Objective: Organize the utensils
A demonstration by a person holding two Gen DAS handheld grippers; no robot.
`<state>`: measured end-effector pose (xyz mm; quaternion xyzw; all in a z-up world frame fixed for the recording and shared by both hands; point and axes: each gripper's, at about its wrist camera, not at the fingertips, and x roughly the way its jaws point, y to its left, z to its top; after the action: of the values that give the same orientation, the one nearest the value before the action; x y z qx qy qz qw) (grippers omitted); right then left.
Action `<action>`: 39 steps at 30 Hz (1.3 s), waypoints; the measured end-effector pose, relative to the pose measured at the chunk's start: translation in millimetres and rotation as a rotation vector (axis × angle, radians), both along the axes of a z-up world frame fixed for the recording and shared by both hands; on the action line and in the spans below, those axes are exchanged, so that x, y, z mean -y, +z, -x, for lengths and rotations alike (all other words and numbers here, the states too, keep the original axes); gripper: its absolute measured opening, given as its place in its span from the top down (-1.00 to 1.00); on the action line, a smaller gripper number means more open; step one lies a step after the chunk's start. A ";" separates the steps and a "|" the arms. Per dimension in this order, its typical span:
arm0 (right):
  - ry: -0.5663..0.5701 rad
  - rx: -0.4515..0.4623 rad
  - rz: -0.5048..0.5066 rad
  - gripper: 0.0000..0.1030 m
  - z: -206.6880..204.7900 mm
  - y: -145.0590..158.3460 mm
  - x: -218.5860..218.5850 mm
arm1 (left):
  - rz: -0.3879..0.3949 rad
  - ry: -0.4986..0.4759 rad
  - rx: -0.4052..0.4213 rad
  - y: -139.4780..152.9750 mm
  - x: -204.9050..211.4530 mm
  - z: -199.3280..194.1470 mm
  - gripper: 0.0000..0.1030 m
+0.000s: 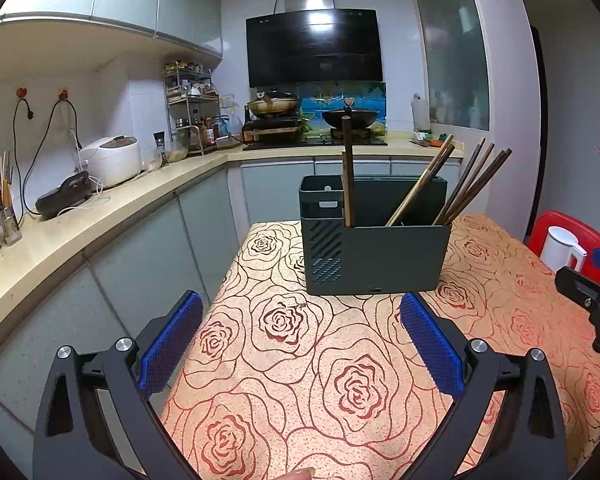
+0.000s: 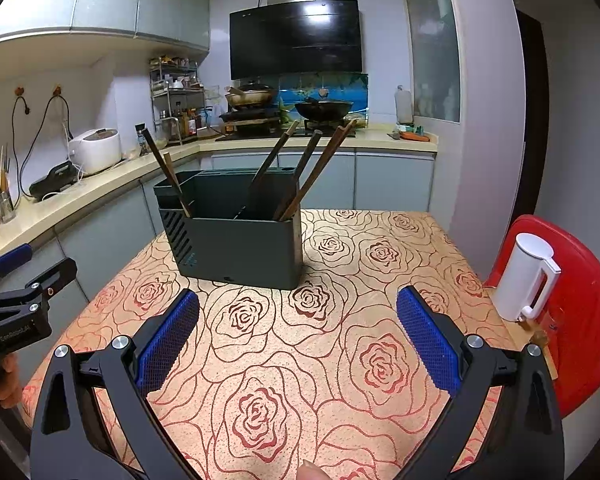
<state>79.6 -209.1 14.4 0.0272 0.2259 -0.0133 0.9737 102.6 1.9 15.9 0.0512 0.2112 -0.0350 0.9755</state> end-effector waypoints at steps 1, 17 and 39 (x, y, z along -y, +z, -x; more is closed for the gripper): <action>-0.002 0.002 -0.002 -0.87 0.5 0.9 0.9 | 0.001 0.001 0.001 -0.1 -0.5 0.4 -0.86; 0.011 0.010 -0.012 -0.87 4.2 2.9 1.2 | -0.007 -0.014 -0.011 -3.4 4.5 2.3 -0.86; 0.013 0.010 -0.008 -0.87 4.8 2.4 -1.4 | 0.000 -0.011 -0.011 -0.9 3.6 2.8 -0.86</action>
<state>74.8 -207.7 16.8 0.0299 0.2215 -0.0059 0.9747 99.8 -1.8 15.0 0.0524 0.2164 -0.0406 0.9741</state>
